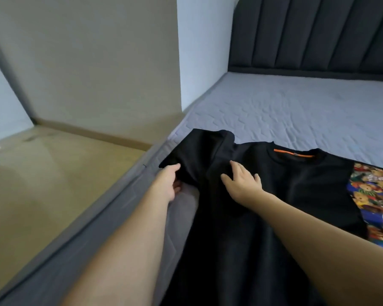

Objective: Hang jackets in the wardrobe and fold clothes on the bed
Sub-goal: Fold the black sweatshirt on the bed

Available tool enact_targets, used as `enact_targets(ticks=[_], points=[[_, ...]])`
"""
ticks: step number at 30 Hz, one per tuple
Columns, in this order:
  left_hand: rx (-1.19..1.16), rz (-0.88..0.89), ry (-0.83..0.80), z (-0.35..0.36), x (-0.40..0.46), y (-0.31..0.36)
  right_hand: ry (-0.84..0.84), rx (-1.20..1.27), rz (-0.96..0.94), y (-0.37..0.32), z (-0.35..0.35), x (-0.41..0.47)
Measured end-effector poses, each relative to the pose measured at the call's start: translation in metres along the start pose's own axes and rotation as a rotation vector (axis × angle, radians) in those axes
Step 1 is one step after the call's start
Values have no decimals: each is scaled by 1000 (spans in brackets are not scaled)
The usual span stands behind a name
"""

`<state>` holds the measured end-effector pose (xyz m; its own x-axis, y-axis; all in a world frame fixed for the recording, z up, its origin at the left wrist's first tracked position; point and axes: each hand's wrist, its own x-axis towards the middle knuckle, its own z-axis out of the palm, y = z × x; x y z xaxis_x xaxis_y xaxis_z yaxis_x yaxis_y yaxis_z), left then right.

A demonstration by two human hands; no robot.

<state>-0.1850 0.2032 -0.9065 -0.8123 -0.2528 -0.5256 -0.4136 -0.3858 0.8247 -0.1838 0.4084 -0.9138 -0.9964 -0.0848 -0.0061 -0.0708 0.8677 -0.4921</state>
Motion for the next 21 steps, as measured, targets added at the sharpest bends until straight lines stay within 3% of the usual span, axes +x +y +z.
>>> enact_targets(ticks=[2,3,4,6,7,8,9,10,11,13,15,18,21], points=[[54,23,-53,14,2,20,14,-8,83,-3,9,12],[84,127,-21,18,1,36,19,-11,131,-6,12,18],[121,320,76,21,3,53,27,-17,179,-7,15,25],[386,979,392,22,-3,84,33,-48,238,-10,19,35],[558,1291,445,20,-12,94,32,-64,253,-10,21,39],[707,1480,398,19,-17,98,24,-72,273,-9,23,40],[761,1500,240,18,-17,94,9,-76,300,-6,26,39],[704,1337,62,15,-18,83,-8,-81,325,-2,30,37],[485,1059,-43,9,-20,70,-23,-92,339,2,33,34],[7,540,-107,-12,-6,40,-20,-115,329,10,40,28],[-28,203,-168,-30,8,9,-7,-122,319,14,42,21],[206,69,-201,-27,3,-2,-10,-148,308,20,43,17],[239,-28,-79,-4,-1,8,-36,-154,331,17,41,14]])
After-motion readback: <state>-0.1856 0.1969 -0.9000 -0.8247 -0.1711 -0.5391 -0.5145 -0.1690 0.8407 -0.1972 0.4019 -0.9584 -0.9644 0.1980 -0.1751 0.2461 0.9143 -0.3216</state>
